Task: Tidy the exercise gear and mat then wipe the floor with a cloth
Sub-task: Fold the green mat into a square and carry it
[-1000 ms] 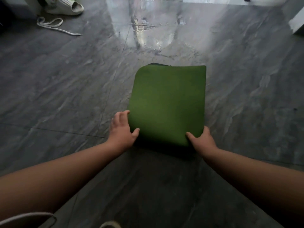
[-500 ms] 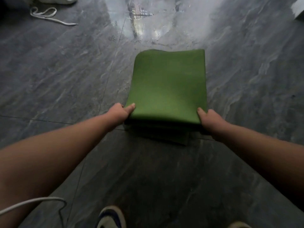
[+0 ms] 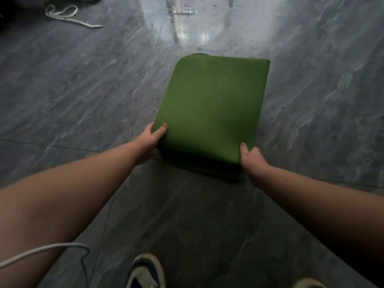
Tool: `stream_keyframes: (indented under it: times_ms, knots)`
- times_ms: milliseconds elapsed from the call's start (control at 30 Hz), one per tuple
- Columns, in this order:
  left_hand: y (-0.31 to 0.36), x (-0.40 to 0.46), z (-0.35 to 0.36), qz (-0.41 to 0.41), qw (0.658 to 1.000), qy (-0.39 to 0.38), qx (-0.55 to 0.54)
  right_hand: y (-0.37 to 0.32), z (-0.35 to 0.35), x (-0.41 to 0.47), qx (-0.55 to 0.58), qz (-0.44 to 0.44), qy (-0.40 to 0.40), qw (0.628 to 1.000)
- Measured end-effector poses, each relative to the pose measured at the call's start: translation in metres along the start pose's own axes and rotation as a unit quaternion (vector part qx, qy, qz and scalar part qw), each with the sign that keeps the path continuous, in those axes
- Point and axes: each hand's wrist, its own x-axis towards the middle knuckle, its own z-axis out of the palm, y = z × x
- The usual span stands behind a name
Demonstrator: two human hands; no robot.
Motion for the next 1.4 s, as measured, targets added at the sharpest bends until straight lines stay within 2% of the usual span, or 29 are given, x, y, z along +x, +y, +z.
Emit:
stream_keyframes:
  times_ms: [67, 167, 233, 333, 400, 533, 633, 767, 867, 933, 1000, 1100, 1167, 1233, 1400]
  knots:
    - [-0.008, 0.008, -0.002, -0.019, 1.0, -0.007, -0.003, 0.001, 0.004, 0.004, -0.012, 0.024, 0.006, 1.0]
    - [-0.019, 0.023, -0.001, -0.017, 0.998, 0.052, 0.04, 0.005, 0.003, 0.008, -0.035, 0.037, 0.011, 0.999]
    - [-0.023, 0.031, 0.001, -0.022, 0.994, 0.083, 0.066, 0.018, 0.002, 0.023, 0.031, 0.042, -0.024, 0.998]
    - [-0.033, 0.039, 0.002, -0.034, 0.984, 0.092, 0.152, 0.062, 0.0, 0.079, 0.107, 0.049, -0.039, 0.992]
    - [-0.037, 0.032, 0.006, -0.023, 0.97, 0.098, 0.22, 0.047, -0.013, 0.051, 0.174, 0.073, -0.053, 0.981]
    - [-0.044, 0.007, 0.022, 0.008, 0.954, 0.074, 0.291, 0.027, -0.043, 0.006, 0.251, 0.116, -0.11, 0.955]
    - [-0.055, -0.01, 0.037, 0.025, 0.959, 0.031, 0.281, 0.039, -0.066, 0.007, 0.27, 0.083, -0.097, 0.954]
    - [-0.078, -0.025, 0.04, 0.027, 0.961, -0.04, 0.273, 0.08, -0.081, -0.004, 0.162, 0.028, -0.069, 0.984]
    - [-0.078, -0.026, 0.031, 0.029, 0.944, -0.064, 0.323, 0.09, -0.078, -0.016, -0.073, -0.084, -0.059, 0.992]
    - [-0.076, -0.025, 0.03, 0.038, 0.939, -0.061, 0.335, 0.069, -0.075, -0.022, -0.188, -0.166, -0.015, 0.968]
    - [-0.073, -0.026, 0.031, 0.046, 0.941, -0.058, 0.329, 0.039, -0.076, -0.026, -0.246, -0.247, 0.03, 0.937]
    - [-0.073, -0.028, 0.024, 0.03, 0.969, -0.093, 0.225, 0.012, -0.074, -0.021, -0.377, -0.347, 0.064, 0.856]
    - [-0.07, -0.031, 0.017, 0.011, 0.983, -0.114, 0.146, 0.016, -0.069, -0.014, -0.413, -0.341, 0.048, 0.843]
    - [-0.066, -0.033, 0.011, 0.006, 0.985, -0.119, 0.123, 0.03, -0.059, -0.01, -0.429, -0.329, 0.036, 0.841]
    - [-0.06, -0.028, -0.001, 0.01, 0.963, -0.129, 0.235, 0.054, -0.042, -0.006, -0.472, -0.335, 0.036, 0.814]
